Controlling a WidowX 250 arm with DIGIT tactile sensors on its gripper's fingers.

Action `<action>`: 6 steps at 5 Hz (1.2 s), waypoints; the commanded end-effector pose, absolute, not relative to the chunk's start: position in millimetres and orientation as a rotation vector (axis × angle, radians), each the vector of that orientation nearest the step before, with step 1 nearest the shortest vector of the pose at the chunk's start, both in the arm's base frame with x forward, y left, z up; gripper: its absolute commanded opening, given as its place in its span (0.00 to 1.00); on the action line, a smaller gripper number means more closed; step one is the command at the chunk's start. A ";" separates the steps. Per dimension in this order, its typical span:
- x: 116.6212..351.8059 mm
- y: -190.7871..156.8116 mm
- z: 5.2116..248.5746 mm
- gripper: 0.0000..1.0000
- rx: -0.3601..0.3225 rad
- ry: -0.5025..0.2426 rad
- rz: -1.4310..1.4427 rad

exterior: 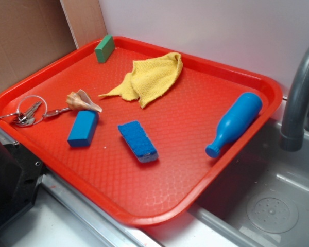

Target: Grab the yellow cloth.

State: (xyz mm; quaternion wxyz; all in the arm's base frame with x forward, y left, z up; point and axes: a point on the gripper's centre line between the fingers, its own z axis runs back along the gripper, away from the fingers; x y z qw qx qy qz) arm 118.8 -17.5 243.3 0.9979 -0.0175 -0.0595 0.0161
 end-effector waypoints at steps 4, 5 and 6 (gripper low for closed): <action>272.6 -52.7 149.3 1.00 -0.008 -0.151 0.155; 294.1 -48.4 111.4 1.00 -0.013 -0.186 0.044; 302.1 -33.5 67.4 1.00 0.007 -0.153 0.011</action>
